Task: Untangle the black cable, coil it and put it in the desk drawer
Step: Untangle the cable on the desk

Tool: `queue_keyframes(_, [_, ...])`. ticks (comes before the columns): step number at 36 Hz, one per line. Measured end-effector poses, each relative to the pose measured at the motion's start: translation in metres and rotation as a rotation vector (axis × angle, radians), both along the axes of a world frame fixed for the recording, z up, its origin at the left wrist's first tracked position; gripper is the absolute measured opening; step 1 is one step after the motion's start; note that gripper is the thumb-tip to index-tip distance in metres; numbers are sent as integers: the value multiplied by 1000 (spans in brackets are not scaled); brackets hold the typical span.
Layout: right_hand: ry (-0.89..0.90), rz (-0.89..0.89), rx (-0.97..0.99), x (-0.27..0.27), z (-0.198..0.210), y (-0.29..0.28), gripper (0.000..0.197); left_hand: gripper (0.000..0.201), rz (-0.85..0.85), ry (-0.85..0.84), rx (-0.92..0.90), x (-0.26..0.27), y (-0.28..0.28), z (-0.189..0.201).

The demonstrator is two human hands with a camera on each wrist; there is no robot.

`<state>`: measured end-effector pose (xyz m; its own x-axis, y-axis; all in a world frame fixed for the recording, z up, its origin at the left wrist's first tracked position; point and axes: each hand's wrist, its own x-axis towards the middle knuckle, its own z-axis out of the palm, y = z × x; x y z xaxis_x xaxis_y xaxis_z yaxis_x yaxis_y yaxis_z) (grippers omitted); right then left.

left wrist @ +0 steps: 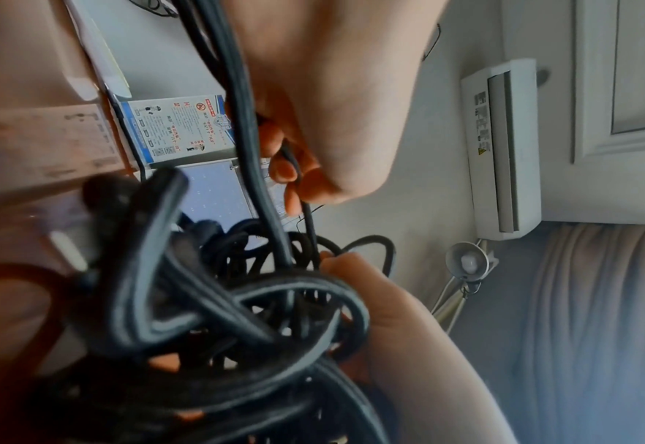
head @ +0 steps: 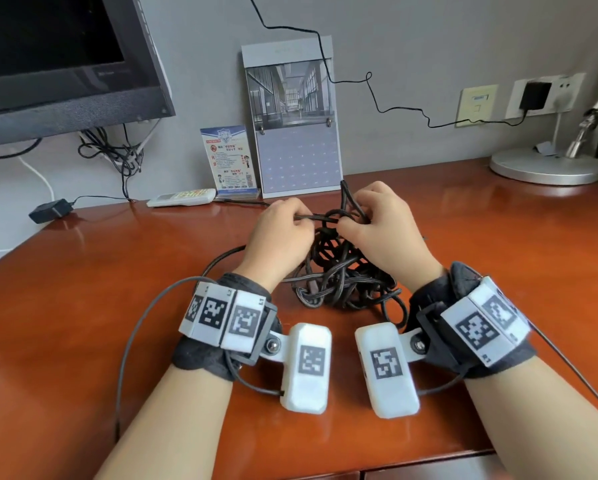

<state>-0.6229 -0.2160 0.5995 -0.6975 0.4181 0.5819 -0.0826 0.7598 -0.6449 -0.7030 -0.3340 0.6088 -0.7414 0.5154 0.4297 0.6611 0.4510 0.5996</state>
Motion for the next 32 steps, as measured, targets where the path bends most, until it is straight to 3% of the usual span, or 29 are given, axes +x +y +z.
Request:
queue_keyframes(5, [-21,-53,-18,2,1,1,17,32,-7,-202,238,-2,1,7])
queue_keyframes(11, [-24,-208,-61,6,3,16,17,29,198,-468,674,-21,-14,15])
queue_keyframes(15, [-29,-239,-88,6,2,17,20,25,218,-554,718,-21,-14,14])
queue_keyframes(23, [84,-427,-183,9,4,38,16,28,251,-640,899,-35,-20,17])
queue_keyframes(28, [60,-395,-150,8,1,40,15,26,323,-710,964,-51,-34,13])
queue_keyframes(30, [59,-353,-135,7,1,36,16,27,346,-655,992,-50,-32,13])
queue_keyframes(32, [57,-317,-121,7,1,33,19,25,373,-473,943,-48,-31,12])
